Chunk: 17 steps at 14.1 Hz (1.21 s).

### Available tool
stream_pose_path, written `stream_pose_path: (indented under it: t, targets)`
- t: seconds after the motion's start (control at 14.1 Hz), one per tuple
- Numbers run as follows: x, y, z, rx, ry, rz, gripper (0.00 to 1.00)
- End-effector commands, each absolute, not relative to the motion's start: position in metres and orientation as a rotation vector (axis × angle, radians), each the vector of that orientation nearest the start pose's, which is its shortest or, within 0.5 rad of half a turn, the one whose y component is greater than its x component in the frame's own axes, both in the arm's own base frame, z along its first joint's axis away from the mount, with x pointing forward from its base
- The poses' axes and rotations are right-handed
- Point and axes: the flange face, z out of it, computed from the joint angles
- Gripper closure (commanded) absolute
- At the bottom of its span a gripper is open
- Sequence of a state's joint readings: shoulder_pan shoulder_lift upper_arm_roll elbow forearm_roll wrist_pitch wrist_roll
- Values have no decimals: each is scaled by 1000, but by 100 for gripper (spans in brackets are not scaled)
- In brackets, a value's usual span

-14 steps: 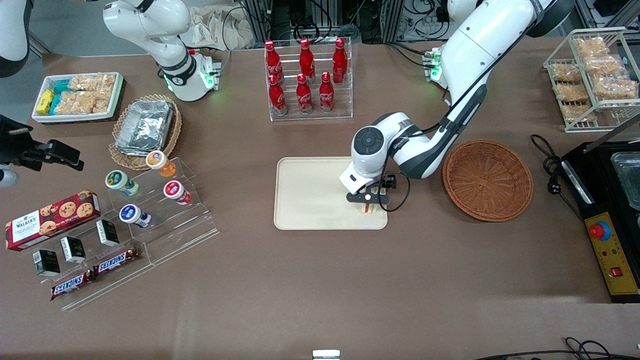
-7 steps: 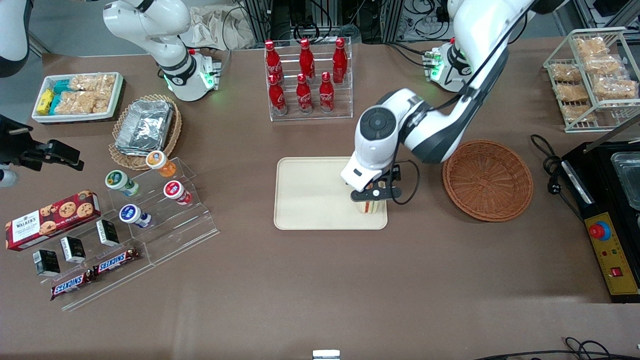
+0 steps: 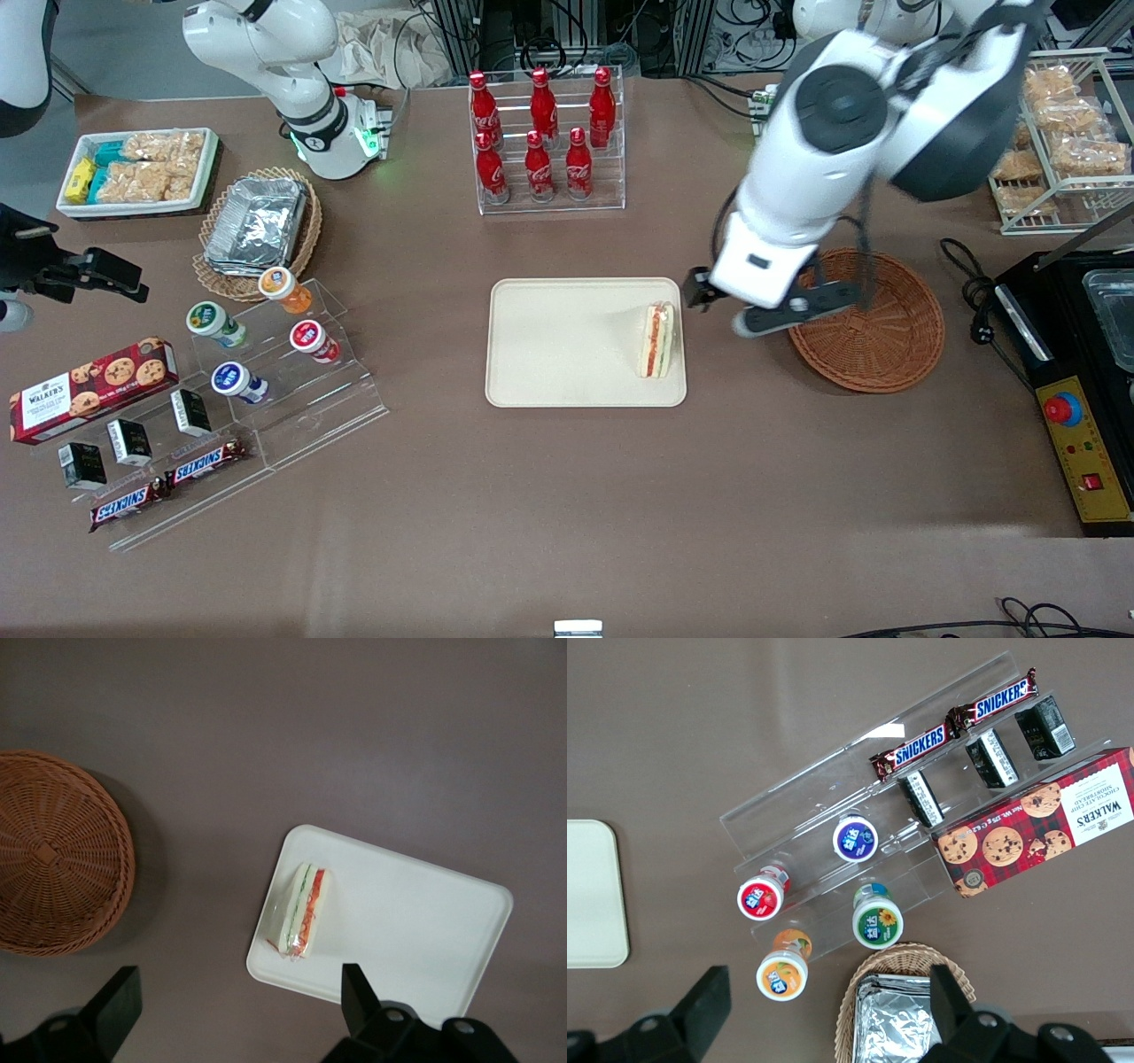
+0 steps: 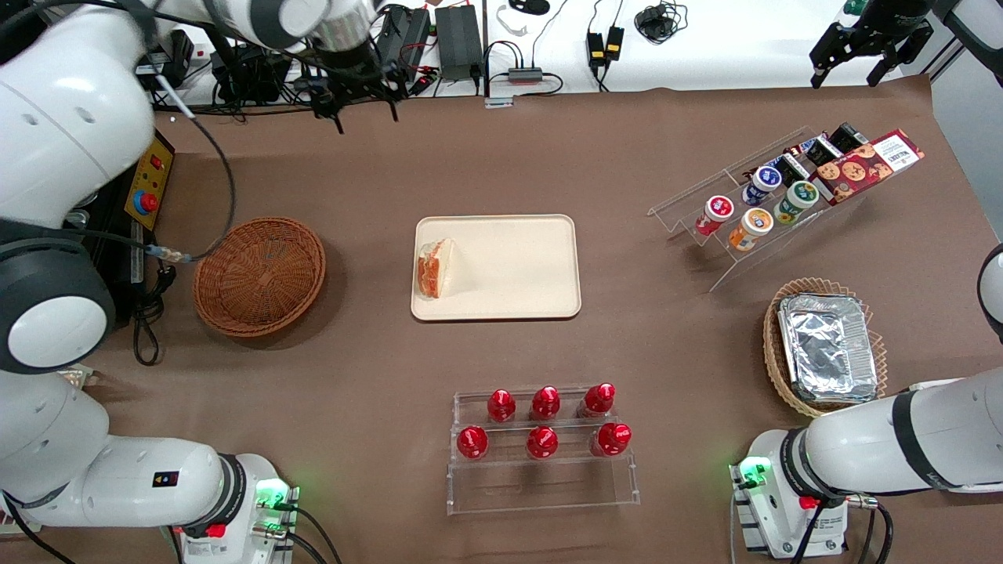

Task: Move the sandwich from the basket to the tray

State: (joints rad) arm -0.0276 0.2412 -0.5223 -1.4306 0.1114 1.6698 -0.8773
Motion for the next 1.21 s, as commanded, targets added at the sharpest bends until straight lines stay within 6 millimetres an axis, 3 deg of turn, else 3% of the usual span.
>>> stream_pose_path:
  t: [0.0,0.14,0.43,0.57,0.78,1.07,1.14]
  targets:
    - [548,-247,614,-3106,-655,-70,0]
    - [544,-215,637,-3087,-710,-102,0]
    - [526,-152,671,-3080,-474,-89,0]
    - [512,-115,672,-3082,-342,-72,0]
    - [490,-60,659,-3116,-167,-98,0]
    - [473,-15,649,-3135,61,-100,0]
    - [473,-16,649,-3131,94,-81,0]
